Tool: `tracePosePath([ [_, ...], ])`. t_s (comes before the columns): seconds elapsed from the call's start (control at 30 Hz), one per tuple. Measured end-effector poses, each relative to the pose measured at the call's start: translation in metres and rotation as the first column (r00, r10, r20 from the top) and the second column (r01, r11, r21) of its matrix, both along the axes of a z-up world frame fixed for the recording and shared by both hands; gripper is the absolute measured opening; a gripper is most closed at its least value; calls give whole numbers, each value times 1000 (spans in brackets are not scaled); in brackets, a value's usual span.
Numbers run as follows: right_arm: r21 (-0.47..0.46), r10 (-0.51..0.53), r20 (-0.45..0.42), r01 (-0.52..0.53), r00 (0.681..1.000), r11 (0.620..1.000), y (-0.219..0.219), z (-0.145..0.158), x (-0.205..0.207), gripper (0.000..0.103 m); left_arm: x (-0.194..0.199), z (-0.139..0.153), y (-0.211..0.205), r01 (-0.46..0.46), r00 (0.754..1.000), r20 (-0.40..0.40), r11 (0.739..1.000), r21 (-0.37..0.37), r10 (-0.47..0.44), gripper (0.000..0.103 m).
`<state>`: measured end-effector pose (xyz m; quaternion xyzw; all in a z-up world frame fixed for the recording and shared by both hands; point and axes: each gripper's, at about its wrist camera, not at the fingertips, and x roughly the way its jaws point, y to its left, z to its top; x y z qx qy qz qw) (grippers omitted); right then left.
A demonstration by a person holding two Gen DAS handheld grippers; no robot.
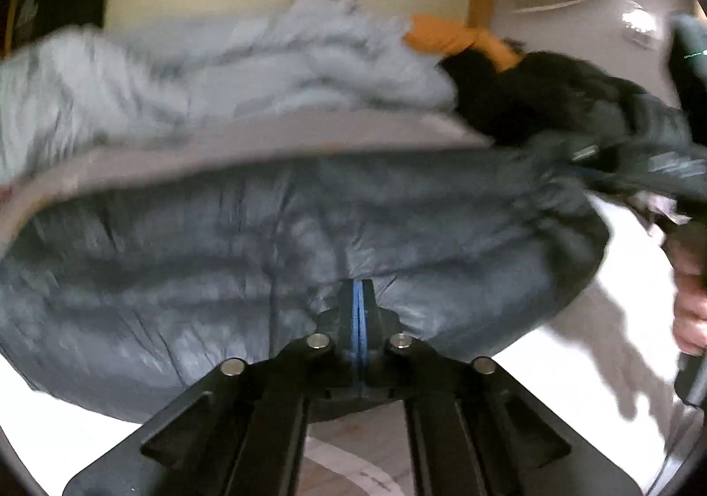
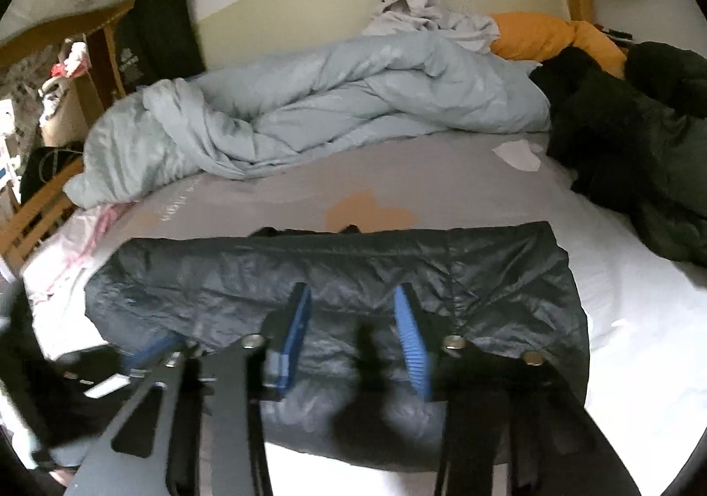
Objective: Fold large clothes
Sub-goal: 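Press the folded jacket flat and grasp its fold with both grippers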
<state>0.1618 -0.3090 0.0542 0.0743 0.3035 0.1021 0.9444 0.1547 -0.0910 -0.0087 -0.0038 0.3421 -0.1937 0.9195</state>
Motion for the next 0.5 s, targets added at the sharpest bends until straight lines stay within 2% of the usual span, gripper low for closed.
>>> tracePosePath([
  [0.07,28,52,-13,-51,999,998,7,2,-2,20,9,-16,4,-3,999,-49,999,-40,1,0],
  [0.13,59,103,-37,-100,994,993,16,1,-3,15,17,-28,6,-4,996,-88,998,-65,-1,0],
  [0.23,102,164,-87,-155,983,983,34,-8,5,12,24,-32,9,-12,993,-122,994,-107,-2,2],
  [0.37,84,196,-168,-184,966,979,70,-26,27,10,26,-33,7,-13,992,-128,995,-103,0,2],
  [0.5,91,235,-287,-218,929,972,106,-47,59,10,26,-35,14,-15,989,-147,990,-139,-6,3],
])
